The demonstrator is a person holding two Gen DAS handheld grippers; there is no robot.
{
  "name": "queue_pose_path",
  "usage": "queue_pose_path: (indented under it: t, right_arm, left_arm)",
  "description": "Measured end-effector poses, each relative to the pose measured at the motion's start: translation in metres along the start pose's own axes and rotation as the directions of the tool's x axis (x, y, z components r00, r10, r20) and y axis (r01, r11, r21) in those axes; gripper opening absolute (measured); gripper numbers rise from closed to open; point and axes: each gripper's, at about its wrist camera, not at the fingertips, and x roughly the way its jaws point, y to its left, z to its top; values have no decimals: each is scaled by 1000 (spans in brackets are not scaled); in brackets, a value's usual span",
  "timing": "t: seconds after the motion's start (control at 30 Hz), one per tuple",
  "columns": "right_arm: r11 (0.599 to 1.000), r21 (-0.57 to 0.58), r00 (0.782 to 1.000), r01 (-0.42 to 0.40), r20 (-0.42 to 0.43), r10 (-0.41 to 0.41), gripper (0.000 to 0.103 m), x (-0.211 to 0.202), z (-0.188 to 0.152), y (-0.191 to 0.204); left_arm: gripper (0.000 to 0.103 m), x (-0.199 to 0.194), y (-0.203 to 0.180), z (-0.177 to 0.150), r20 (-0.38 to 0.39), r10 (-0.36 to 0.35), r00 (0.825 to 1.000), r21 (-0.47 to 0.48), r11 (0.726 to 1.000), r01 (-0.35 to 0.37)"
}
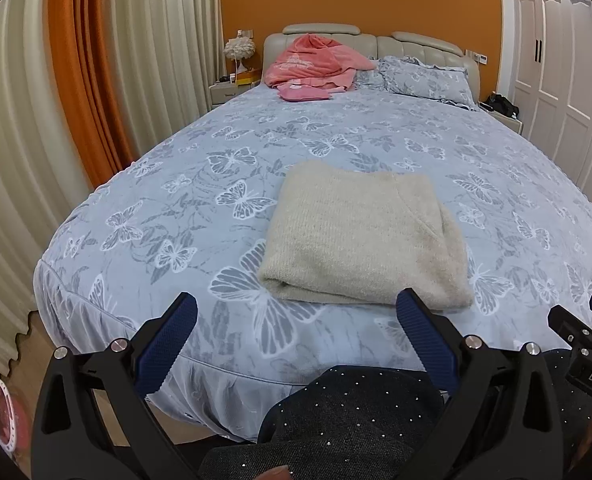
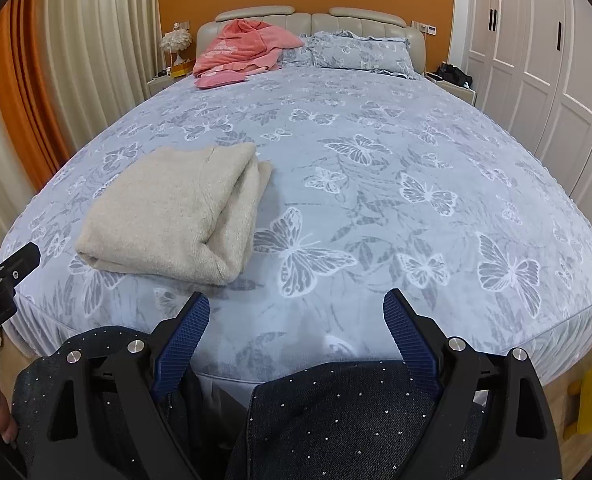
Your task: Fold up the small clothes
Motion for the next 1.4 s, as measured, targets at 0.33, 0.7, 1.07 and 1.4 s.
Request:
queue_pose_path:
  t: [0.33, 0.7, 1.07, 1.4]
  right_arm:
    - [1000, 0, 1000, -1, 2, 1, 86, 0, 0, 0]
    - [1000, -2, 1000, 0, 7, 0, 86, -2, 2, 2]
    - [1000, -1, 1000, 1, 8, -1, 86, -2, 2, 2]
    - [1000, -1, 1000, 2, 9, -2, 86, -2, 2, 3]
  left_arm:
    - [97, -1, 0, 0, 1, 1, 1000, -1, 1000, -1]
    - [98, -4, -6, -1, 12, 9, 1000, 10, 1000, -10]
    - [98, 4, -16, -1, -32, 25, 999, 75, 997, -22]
    - [98, 6, -10, -2, -47, 28, 999, 38, 999, -26]
